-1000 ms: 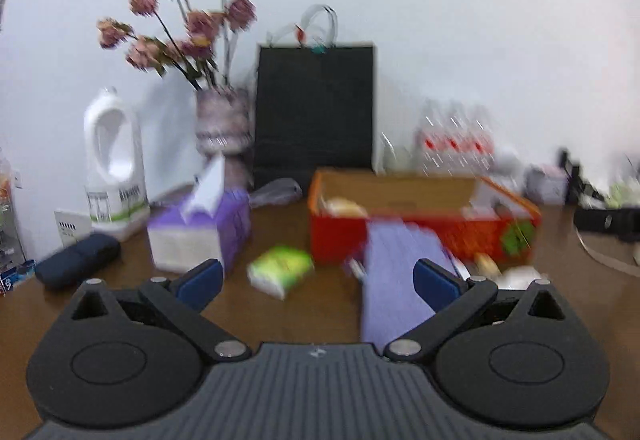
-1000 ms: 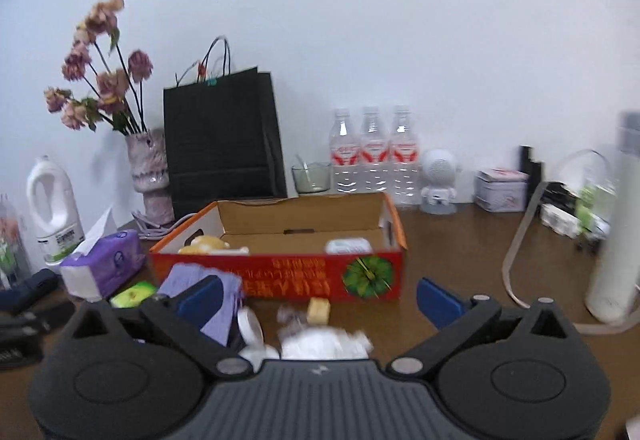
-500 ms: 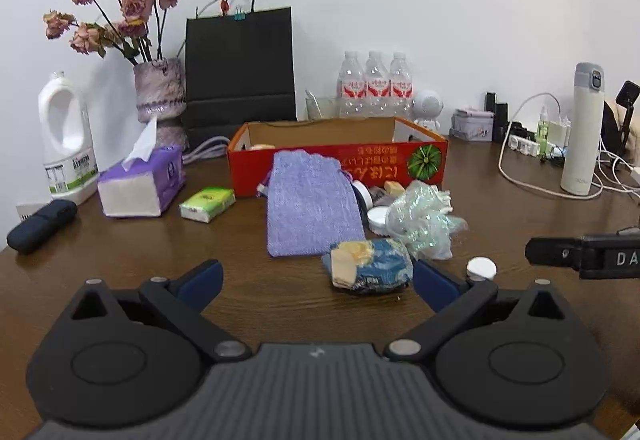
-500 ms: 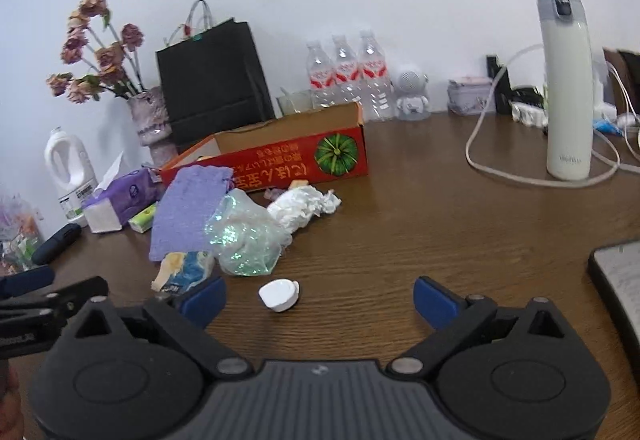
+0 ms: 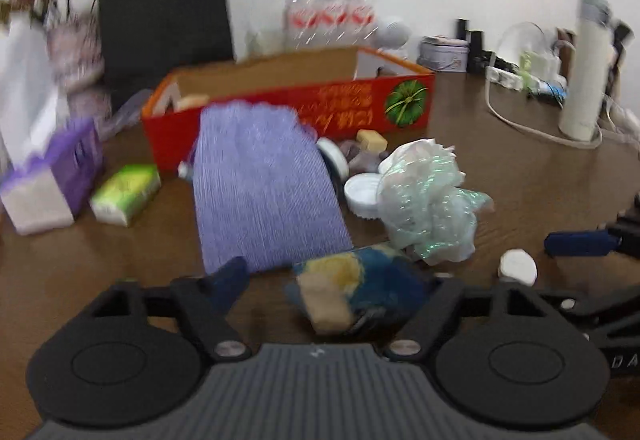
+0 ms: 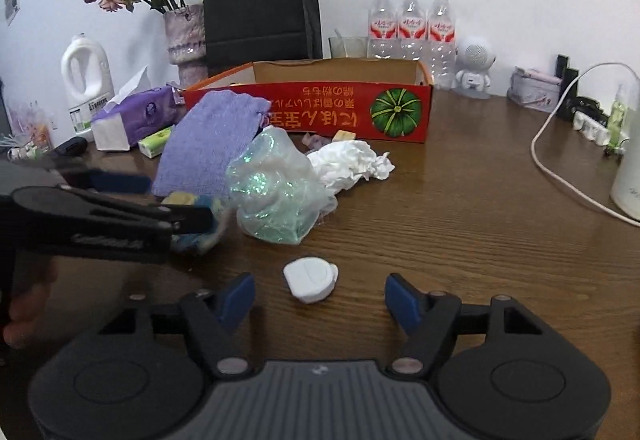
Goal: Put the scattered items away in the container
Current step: 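Grasp the printed tissue packet with the left tool while the right tool grasps the white round case, then carry the packet and white case into the cardboard box and open both tools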
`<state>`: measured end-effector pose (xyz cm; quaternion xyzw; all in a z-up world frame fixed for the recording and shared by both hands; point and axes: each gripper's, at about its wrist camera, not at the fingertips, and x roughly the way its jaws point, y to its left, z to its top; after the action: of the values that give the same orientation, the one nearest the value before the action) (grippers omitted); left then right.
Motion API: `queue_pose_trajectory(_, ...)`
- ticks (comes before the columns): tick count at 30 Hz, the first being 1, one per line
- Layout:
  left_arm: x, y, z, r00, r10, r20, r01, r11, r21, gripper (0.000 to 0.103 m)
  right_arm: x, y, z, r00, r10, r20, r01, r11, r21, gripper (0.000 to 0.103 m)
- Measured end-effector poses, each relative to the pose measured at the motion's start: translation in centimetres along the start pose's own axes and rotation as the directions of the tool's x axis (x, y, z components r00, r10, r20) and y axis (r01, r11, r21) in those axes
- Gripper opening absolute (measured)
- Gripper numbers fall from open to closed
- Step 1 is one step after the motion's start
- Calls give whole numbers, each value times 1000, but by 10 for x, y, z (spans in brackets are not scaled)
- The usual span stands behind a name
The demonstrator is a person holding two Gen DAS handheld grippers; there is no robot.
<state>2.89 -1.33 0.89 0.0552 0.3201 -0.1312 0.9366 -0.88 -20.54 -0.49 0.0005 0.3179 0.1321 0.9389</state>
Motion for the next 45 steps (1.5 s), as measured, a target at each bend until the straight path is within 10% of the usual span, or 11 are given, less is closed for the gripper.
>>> queue_pose_trajectory(7, -5, -1, -7, 1000, -4, 13, 4, 998, -66, 11, 7, 10, 6, 999, -25, -20, 23, 996, -83, 42)
queue_pose_trajectory(8, -10, -1, -9, 1000, -4, 15, 5, 996, -84, 10, 6, 13, 7, 1000, -21, -20, 19, 995, -96, 25)
queue_pose_trajectory(33, -147, -36, -70, 935, 165, 313, -129, 983, -134, 10, -102, 42, -32, 952, -51, 301, 53, 999, 2, 26)
queue_pose_trajectory(45, -65, 31, 40, 942, 153, 297, -98, 976, -193, 10, -44, 11, 69, 941, -55, 334, 49, 998, 26, 26)
